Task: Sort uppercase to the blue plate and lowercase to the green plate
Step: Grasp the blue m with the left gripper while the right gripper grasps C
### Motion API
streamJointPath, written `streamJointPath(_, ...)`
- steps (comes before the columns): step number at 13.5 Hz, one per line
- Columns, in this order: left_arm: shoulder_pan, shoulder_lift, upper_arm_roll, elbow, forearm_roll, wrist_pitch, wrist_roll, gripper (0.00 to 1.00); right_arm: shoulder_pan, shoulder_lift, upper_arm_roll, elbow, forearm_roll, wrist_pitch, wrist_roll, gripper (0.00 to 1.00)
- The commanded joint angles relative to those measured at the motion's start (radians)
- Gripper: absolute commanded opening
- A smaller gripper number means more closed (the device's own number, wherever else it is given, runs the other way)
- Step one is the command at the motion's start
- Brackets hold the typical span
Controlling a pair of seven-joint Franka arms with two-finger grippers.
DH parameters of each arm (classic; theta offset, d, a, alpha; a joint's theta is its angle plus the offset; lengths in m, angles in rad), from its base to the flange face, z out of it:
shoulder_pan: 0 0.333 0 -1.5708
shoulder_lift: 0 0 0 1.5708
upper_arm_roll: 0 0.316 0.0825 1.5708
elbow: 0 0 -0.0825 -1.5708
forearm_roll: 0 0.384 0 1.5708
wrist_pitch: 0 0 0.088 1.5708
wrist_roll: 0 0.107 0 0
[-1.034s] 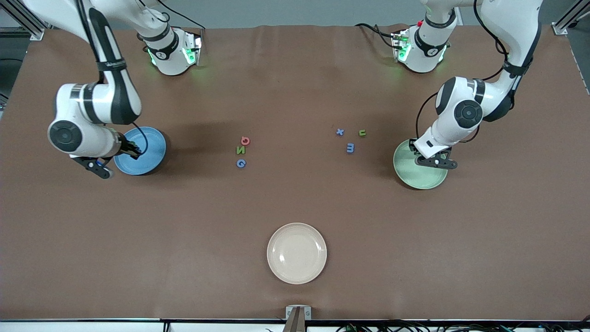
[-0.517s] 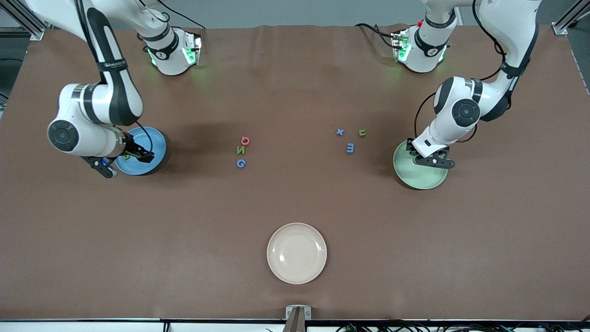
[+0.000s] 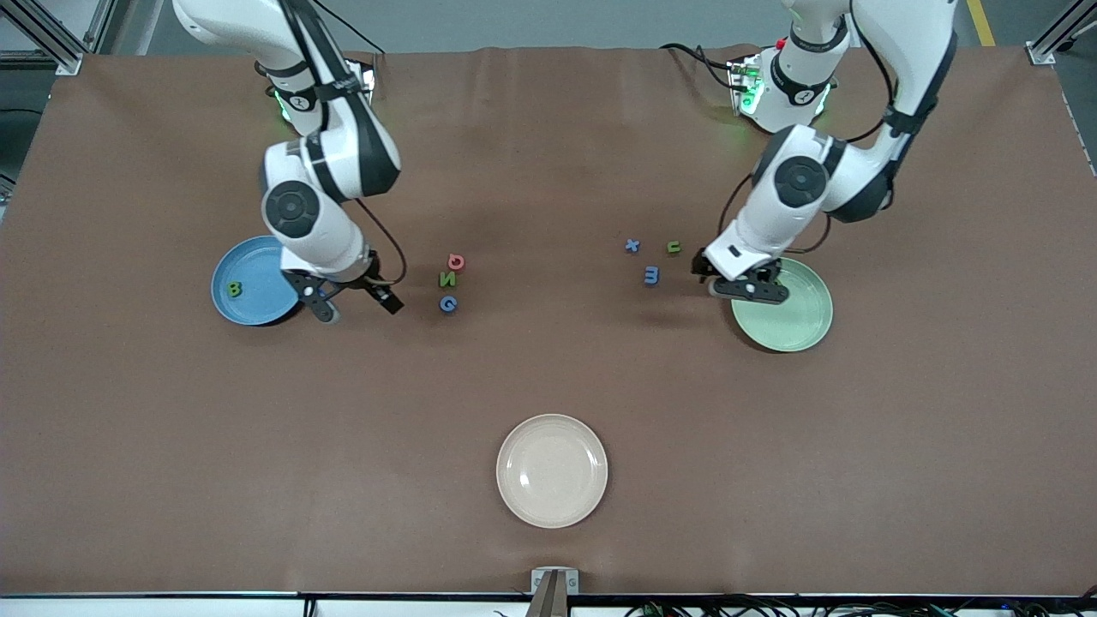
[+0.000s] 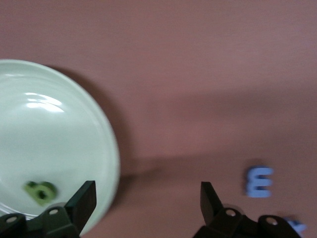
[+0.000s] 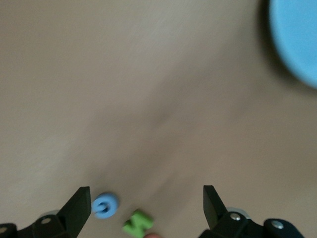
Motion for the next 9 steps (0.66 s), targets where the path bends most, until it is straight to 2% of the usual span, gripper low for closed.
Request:
streamJointPath(1, -0.073, 0.068, -0.017, 0.062, 0.011, -0.009, -0.170, 0.93, 0.050, 0.076, -0.014, 0.029, 0.118, 0.072, 0.003, 0.98)
streamJointPath(5, -0.161, 0.133, -0.014, 0.102, 0.014, -0.005, -0.308, 0.93, 0.118, 0.146, -0.014, 0.029, 0.154, 0.172, 0.049, 0.90)
streamJointPath(7, -0.189, 0.165, -0.012, 0.113, 0.038, -0.002, -0.348, 0.93, 0.141, 0.182, -0.014, 0.029, 0.156, 0.219, 0.049, 0.81)
streamJointPath(9, -0.193, 0.203, -0.012, 0.128, 0.115, -0.002, -0.422, 0.93, 0.144, 0.205, 0.001, 0.038, 0.175, 0.245, 0.049, 0.70)
